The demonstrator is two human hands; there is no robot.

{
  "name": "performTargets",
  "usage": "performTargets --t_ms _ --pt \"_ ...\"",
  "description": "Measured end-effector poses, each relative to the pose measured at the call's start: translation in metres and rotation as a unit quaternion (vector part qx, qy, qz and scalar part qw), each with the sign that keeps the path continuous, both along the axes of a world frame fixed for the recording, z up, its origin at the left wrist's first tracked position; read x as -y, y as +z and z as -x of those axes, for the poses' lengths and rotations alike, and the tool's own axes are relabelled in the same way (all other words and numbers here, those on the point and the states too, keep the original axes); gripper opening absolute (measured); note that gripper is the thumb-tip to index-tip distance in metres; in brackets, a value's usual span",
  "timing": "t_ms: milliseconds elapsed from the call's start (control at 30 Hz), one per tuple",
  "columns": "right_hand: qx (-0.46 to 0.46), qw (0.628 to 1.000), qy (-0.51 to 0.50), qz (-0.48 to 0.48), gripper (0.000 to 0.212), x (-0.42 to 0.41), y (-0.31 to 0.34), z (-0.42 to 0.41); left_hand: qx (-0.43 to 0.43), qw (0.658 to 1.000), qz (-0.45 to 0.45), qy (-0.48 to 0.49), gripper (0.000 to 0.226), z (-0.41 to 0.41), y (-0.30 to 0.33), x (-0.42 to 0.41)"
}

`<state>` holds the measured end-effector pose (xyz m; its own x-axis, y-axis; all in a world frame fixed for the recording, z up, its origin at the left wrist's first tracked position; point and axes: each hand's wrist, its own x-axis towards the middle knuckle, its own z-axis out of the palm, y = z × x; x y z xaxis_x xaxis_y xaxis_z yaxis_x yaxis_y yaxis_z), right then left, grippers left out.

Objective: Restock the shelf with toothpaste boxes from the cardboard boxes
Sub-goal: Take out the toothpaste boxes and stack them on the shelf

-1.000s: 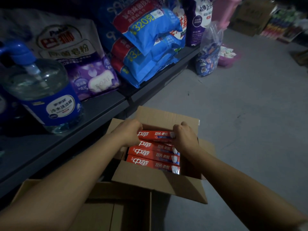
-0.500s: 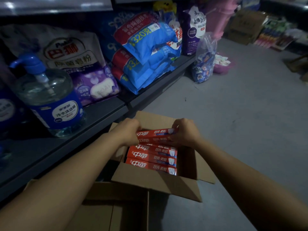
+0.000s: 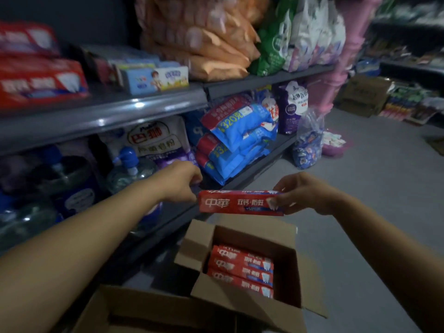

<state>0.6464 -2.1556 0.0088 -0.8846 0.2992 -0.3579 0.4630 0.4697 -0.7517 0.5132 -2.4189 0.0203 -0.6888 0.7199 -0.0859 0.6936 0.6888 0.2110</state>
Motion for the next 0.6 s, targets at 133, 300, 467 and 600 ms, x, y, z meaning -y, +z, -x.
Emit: performTargets --t_ms 133,300,467,600 --pt "-0.050 0.997 0.041 0.031 0.038 0.021 0.057 0.015 -0.026 0.999 -0.025 0.015 0.048 0.013 0.062 0.035" --pt "-0.084 0.989 0.114 0.044 0.051 0.054 0.131 0.043 -0.044 0.995 -0.064 0.057 0.058 0.021 0.143 0.088" --pt "-0.135 0.971 0.187 0.057 0.052 0.095 0.197 0.079 -0.045 0.989 -0.097 0.106 0.053 0.023 0.216 0.157" --pt "-0.172 0.959 0.218 0.062 0.055 0.139 0.231 0.119 -0.034 0.978 -0.121 0.165 0.048 0.025 0.258 0.209"
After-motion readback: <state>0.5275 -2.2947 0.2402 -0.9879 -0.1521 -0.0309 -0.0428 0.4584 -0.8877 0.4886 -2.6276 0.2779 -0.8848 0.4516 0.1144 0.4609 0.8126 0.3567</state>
